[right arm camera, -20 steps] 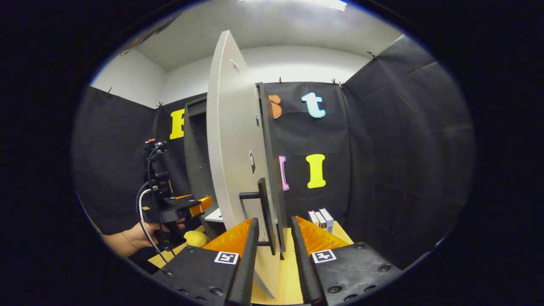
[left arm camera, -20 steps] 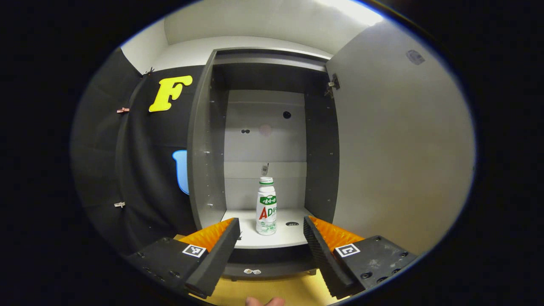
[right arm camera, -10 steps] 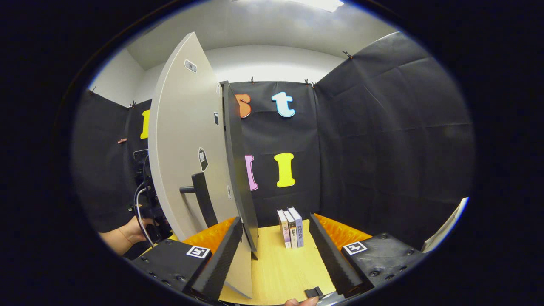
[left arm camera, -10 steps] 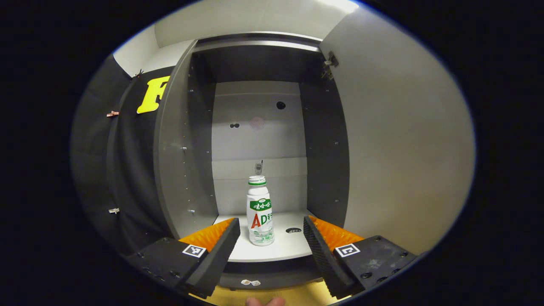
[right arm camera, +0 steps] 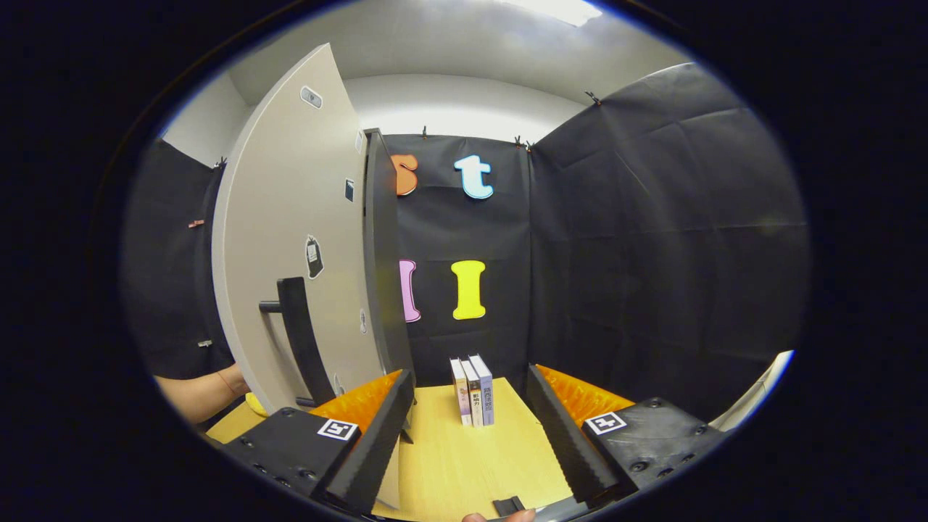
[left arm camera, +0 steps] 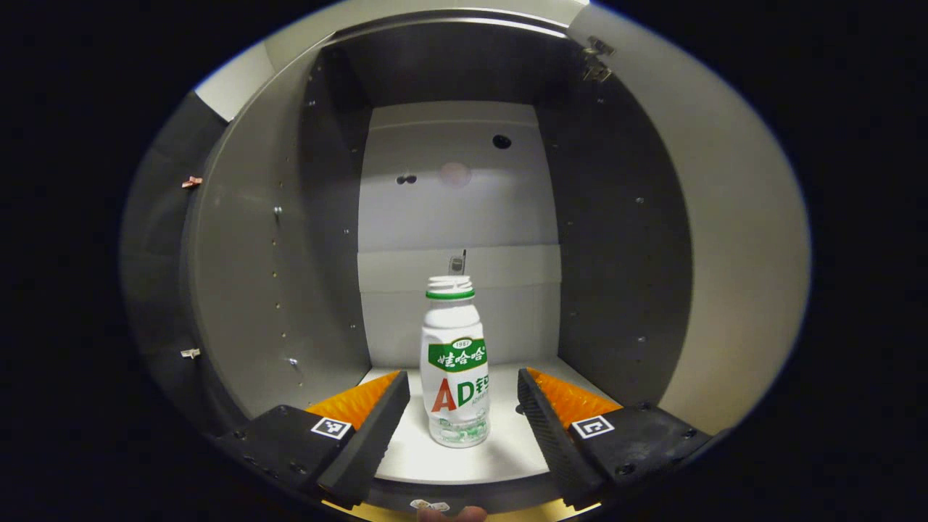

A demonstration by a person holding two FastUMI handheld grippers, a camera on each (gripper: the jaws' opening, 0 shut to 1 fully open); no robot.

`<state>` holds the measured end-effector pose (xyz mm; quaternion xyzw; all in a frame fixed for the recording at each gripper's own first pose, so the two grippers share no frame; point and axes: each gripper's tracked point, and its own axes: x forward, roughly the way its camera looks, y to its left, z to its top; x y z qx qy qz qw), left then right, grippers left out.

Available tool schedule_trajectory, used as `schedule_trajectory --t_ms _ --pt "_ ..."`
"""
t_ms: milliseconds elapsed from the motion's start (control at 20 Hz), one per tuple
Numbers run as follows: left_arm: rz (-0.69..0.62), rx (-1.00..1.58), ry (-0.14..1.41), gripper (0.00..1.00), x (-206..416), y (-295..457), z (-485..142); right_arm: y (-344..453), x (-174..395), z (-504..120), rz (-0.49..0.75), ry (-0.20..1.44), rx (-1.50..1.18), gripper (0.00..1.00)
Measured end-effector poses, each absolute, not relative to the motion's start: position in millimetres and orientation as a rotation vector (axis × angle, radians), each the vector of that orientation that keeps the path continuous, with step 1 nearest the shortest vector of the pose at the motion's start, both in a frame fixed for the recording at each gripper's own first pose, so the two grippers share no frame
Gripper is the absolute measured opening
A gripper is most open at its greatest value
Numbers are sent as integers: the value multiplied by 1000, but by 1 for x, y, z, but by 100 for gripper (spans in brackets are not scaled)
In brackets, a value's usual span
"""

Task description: Open the cabinet door with the right hand, grasp the bottle in the cabinet with the left hand and place it on the coaster, then close the cabinet door with the right hand.

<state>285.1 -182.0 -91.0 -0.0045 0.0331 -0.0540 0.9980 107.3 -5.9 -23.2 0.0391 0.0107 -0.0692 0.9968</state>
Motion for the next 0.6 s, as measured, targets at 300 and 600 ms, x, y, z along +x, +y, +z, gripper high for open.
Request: schedule_trajectory --t_ms 300,600 --pt "-91 -10 92 95 327 -183 -114 -16 112 -24 -179 26 77 98" --pt "-120 -45 81 72 328 -191 -111 -16 115 -24 -188 20 74 98"
